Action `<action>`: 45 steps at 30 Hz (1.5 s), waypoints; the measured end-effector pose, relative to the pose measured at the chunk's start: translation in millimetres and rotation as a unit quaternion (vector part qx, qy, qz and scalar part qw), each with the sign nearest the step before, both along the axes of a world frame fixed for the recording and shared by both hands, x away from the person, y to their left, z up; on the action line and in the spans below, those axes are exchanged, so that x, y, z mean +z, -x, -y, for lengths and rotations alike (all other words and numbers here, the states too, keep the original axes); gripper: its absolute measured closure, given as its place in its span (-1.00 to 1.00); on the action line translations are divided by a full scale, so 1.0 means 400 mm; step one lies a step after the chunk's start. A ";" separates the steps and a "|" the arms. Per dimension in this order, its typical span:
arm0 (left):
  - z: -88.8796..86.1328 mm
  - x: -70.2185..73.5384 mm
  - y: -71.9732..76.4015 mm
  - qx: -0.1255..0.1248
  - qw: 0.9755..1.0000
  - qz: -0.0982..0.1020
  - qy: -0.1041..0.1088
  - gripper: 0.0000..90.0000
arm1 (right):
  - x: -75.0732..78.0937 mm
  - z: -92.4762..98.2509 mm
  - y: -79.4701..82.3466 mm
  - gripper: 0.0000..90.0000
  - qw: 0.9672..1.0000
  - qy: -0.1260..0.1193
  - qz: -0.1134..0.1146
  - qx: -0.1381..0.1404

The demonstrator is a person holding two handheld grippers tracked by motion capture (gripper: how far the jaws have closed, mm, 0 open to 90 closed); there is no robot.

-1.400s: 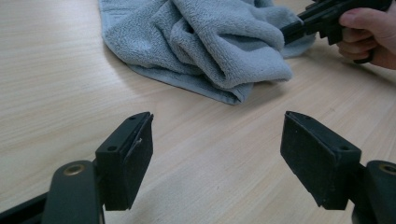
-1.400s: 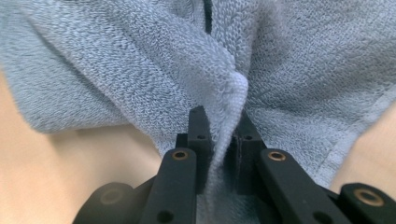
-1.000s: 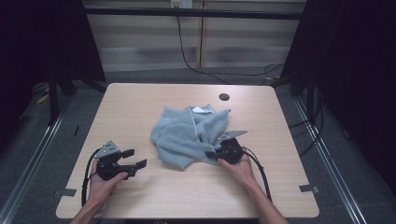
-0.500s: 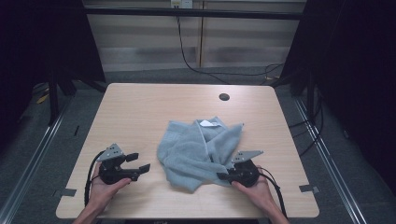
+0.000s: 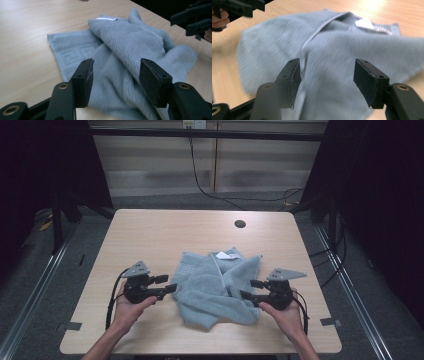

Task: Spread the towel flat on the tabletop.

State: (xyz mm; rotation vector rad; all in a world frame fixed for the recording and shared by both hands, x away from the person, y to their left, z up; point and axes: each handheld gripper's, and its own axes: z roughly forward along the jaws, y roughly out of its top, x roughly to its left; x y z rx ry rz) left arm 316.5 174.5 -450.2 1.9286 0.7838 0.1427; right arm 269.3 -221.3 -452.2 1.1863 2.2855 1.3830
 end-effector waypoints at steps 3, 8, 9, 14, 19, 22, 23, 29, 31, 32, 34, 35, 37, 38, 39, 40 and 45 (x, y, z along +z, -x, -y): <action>0.057 -0.015 -0.037 -0.003 1.000 -0.022 0.012 -0.14 | -0.008 -0.032 -0.066 -0.24 1.000 0.001 -0.009 0.007; 0.122 -0.075 -0.093 -0.013 0.997 -0.071 0.015 -0.31 | -0.040 -0.096 -0.124 -0.31 0.999 0.003 -0.028 0.024; 0.127 -0.083 -0.092 -0.031 0.997 -0.072 0.013 -0.16 | -0.051 -0.106 -0.129 -0.28 0.999 0.004 -0.033 0.026; 0.106 -0.062 -0.066 -0.043 0.997 -0.054 0.020 0.63 | -0.073 -0.103 -0.120 0.64 0.999 0.022 -0.038 0.023; 0.051 -0.034 -0.031 -0.047 0.997 -0.047 0.042 0.69 | -0.033 -0.071 -0.078 0.77 0.999 0.022 -0.026 0.000; 0.017 -0.022 0.008 -0.047 0.997 -0.038 0.043 0.69 | -0.021 -0.053 -0.037 0.79 0.999 0.032 -0.028 -0.003; 0.005 -0.019 0.021 -0.049 0.997 -0.033 0.041 0.69 | -0.023 -0.049 -0.021 0.80 0.999 0.039 -0.030 -0.005; -0.056 -0.036 0.098 -0.056 0.998 -0.036 0.024 0.67 | -0.061 -0.012 0.061 0.79 0.995 0.081 -0.061 -0.015; -0.067 -0.047 0.119 -0.065 0.997 -0.045 0.018 0.64 | -0.076 0.003 0.079 0.76 0.994 0.076 -0.075 -0.017; -0.070 -0.049 0.127 -0.066 0.996 -0.050 0.018 0.57 | -0.080 0.007 0.086 0.72 0.994 0.073 -0.081 -0.015; -0.074 -0.043 0.132 -0.062 0.997 -0.045 0.017 0.42 | -0.076 0.013 0.090 0.45 0.995 0.063 -0.076 -0.014; -0.076 -0.036 0.127 -0.061 0.997 -0.044 0.021 0.33 | -0.068 0.015 0.088 0.33 0.996 0.057 -0.072 -0.015; -0.074 -0.018 0.112 -0.052 0.998 -0.032 0.025 0.15 | -0.047 0.019 0.076 0.20 0.997 0.042 -0.058 -0.018; -0.071 -0.006 0.104 -0.046 0.998 -0.024 0.027 0.14 | -0.036 0.020 0.067 0.12 0.998 0.040 -0.051 -0.019; -0.067 0.006 0.092 -0.042 0.999 -0.015 0.029 0.11 | -0.028 0.019 0.056 0.07 0.998 0.041 -0.045 -0.023; -0.061 0.017 0.079 -0.040 0.999 -0.010 0.031 0.07 | -0.022 0.019 0.043 0.02 0.998 0.040 -0.041 -0.024; 0.010 0.054 0.010 -0.050 0.999 0.010 0.012 0.03 | -0.030 0.009 -0.049 -0.11 0.999 0.034 -0.035 -0.023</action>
